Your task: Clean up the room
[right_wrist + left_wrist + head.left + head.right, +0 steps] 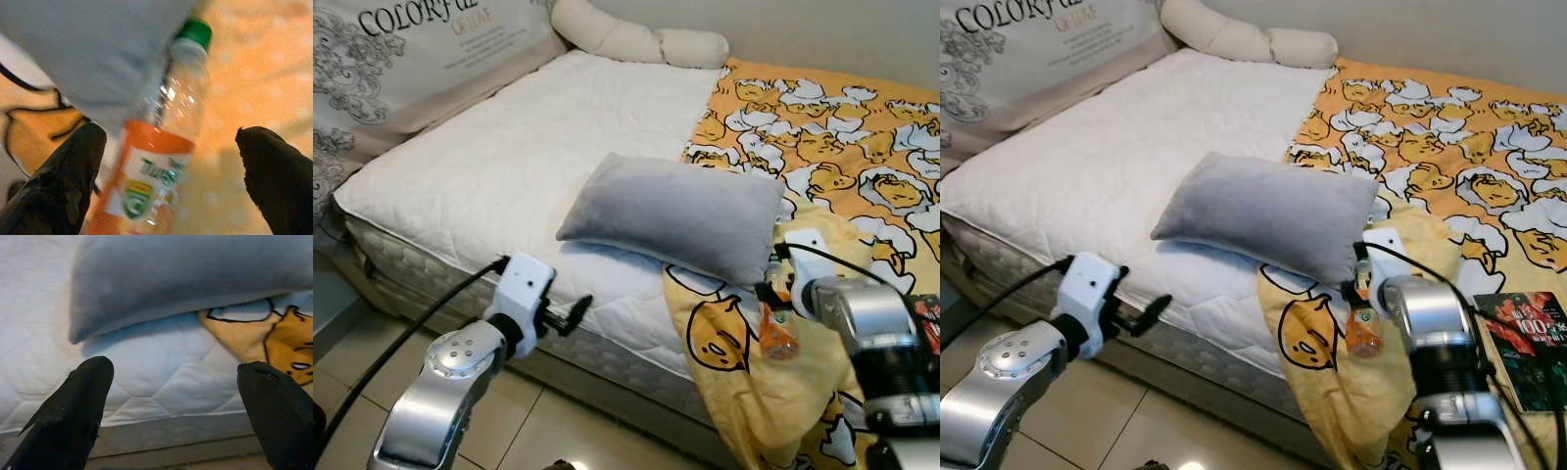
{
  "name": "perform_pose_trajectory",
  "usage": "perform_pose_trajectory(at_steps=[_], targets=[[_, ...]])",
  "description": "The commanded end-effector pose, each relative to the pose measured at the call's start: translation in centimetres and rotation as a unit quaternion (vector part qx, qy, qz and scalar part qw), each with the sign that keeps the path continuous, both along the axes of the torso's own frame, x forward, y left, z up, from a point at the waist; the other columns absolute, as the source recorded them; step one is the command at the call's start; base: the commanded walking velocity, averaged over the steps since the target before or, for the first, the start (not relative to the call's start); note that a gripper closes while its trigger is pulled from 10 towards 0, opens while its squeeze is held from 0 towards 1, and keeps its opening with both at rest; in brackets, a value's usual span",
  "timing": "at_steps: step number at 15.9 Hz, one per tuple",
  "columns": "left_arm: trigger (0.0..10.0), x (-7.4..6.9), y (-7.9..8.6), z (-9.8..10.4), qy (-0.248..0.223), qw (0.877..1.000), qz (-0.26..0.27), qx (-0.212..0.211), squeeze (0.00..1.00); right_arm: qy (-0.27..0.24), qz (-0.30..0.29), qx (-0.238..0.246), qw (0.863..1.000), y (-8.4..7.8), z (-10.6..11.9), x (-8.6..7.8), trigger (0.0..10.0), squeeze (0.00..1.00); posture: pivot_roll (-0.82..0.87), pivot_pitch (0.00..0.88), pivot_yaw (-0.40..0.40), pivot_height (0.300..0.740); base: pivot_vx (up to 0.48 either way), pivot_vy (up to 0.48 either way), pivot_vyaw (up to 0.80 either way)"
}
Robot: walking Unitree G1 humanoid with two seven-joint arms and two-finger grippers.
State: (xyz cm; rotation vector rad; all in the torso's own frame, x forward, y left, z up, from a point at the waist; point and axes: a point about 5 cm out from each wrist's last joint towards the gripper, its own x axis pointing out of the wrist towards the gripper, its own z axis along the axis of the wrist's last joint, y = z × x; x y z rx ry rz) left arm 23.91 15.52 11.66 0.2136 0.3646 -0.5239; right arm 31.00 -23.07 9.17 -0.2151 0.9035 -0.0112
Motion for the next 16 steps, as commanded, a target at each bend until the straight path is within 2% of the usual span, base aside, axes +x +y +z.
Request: perform_pose_trajectory(at_steps=[1,4,5,6,8,9,10,11,12,13,16], targets=[[10.0,-0.1,-0.3,0.3,0.007,1.000,-0.017,0.000,1.00,0.024,-0.004,-0.008,1.000,-0.4,-0.2,-0.1,10.0,1.00,-0.01,0.000,-0.003,0.740,0.000,0.000,0.00],[10.0,-0.4,-0.2,0.2,0.021,1.000,-0.021,0.002,1.00,0.067,-0.008,-0.006,0.998,-0.5,-1.7,-0.9,10.0,1.00,-0.01,0.000,0.000,0.740,0.000,0.000,0.00],[10.0,-0.5,-0.2,0.2,0.026,0.999,-0.023,0.003,1.00,0.084,-0.018,0.004,0.996,-0.5,-2.8,-1.3,10.0,0.10,-0.02,0.000,0.002,0.740,0.000,0.000,0.00],[10.0,-0.5,-0.2,0.2,0.030,0.999,-0.026,0.002,1.00,0.091,-0.022,0.010,0.996,-0.4,-3.3,-1.4,10.0,0.00,-0.01,0.000,0.003,0.740,0.000,0.000,0.00],[10.0,-0.8,-0.2,0.2,0.043,0.998,-0.034,0.001,1.00,0.105,-0.035,0.029,0.993,0.1,-4.7,-1.6,10.0,0.00,0.00,0.000,0.002,0.740,0.000,0.000,0.00],[10.0,-1.0,-0.2,0.2,0.050,0.998,-0.039,0.002,0.96,0.110,-0.036,0.033,0.993,0.2,-5.0,-1.7,10.0,0.00,0.00,0.000,0.002,0.740,0.000,0.000,0.00],[10.0,-1.2,0.0,0.2,0.055,0.998,-0.042,0.003,0.76,0.113,-0.043,0.041,0.992,0.4,-5.2,-1.6,10.0,0.00,0.00,0.000,0.004,0.740,0.000,0.000,0.00],[10.0,-1.3,0.0,0.1,0.060,0.997,-0.045,0.003,0.67,0.110,-0.049,0.047,0.992,0.4,-5.3,-1.5,6.9,0.00,0.01,0.000,0.000,0.740,0.000,0.000,0.00],[10.0,-1.4,0.1,0.2,0.062,0.997,-0.045,0.003,0.59,0.107,-0.052,0.049,0.992,0.4,-5.3,-1.4,2.8,0.00,0.01,0.000,0.000,0.740,0.000,0.000,0.00],[10.0,-1.5,0.1,0.2,0.064,0.997,-0.046,0.003,0.51,0.102,-0.056,0.049,0.992,0.4,-5.3,-1.2,0.0,0.00,0.01,0.000,-0.001,0.740,0.000,0.000,0.00],[10.0,-1.8,0.1,0.1,0.074,0.996,-0.049,-0.003,0.49,0.095,-0.061,0.054,0.992,0.3,-5.2,-1.0,0.0,0.00,0.01,0.000,-0.001,0.740,0.000,0.000,0.00]])
